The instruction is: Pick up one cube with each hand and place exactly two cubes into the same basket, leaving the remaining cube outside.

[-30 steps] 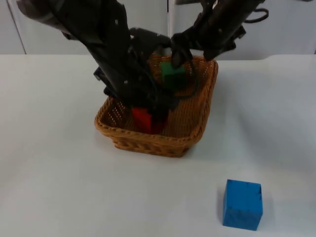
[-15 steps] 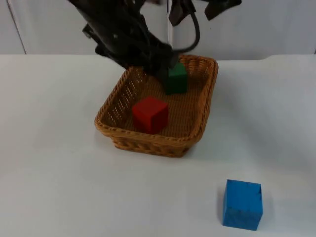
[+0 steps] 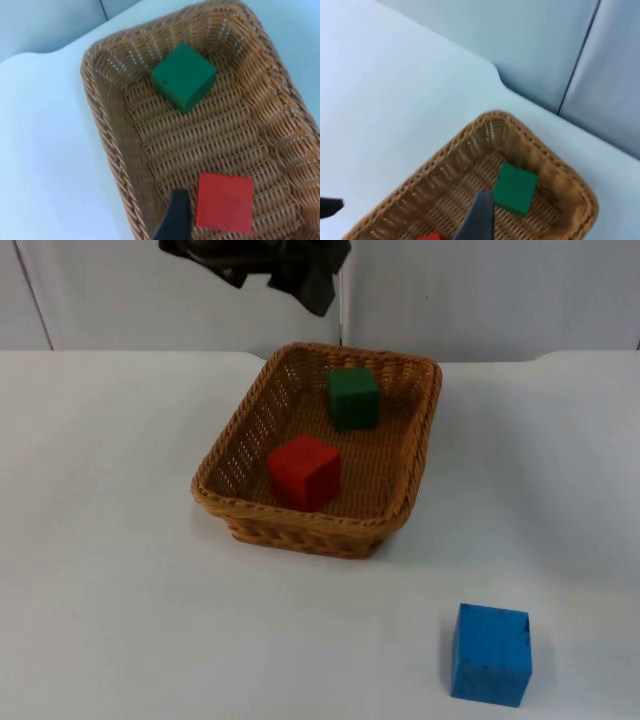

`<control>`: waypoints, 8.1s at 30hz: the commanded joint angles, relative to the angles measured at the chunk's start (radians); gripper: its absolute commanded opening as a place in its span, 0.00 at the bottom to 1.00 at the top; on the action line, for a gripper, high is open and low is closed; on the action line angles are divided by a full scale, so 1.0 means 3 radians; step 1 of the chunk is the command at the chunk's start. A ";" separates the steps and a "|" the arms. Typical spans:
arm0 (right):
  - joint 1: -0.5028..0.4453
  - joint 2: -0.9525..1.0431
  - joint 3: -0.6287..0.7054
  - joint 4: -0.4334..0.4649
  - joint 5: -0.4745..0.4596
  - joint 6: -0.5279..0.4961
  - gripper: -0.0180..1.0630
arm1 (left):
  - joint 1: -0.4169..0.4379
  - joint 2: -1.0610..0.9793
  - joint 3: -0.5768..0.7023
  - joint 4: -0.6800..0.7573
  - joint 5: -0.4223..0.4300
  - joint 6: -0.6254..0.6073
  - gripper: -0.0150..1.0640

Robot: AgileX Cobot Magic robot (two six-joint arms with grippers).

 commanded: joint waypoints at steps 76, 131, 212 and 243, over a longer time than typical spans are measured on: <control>0.0011 -0.5376 0.5731 0.0091 -0.1546 -0.0027 0.74 | 0.0005 -0.3654 0.2318 -0.0075 0.0135 -0.0112 0.70; 0.0011 -0.7363 0.6654 -0.0127 -0.0351 0.0015 0.74 | 0.0005 -0.5995 0.3178 -0.0125 0.1447 -0.0155 0.70; -0.0991 -0.7363 0.6698 -0.0139 -0.0309 0.0173 0.99 | 0.0005 -0.5995 0.3201 0.0250 0.1461 -0.0654 0.99; -0.1352 -0.7363 0.6698 -0.0092 -0.0315 0.0173 0.99 | 0.0005 -0.5995 0.3201 0.0250 0.1461 -0.0654 0.99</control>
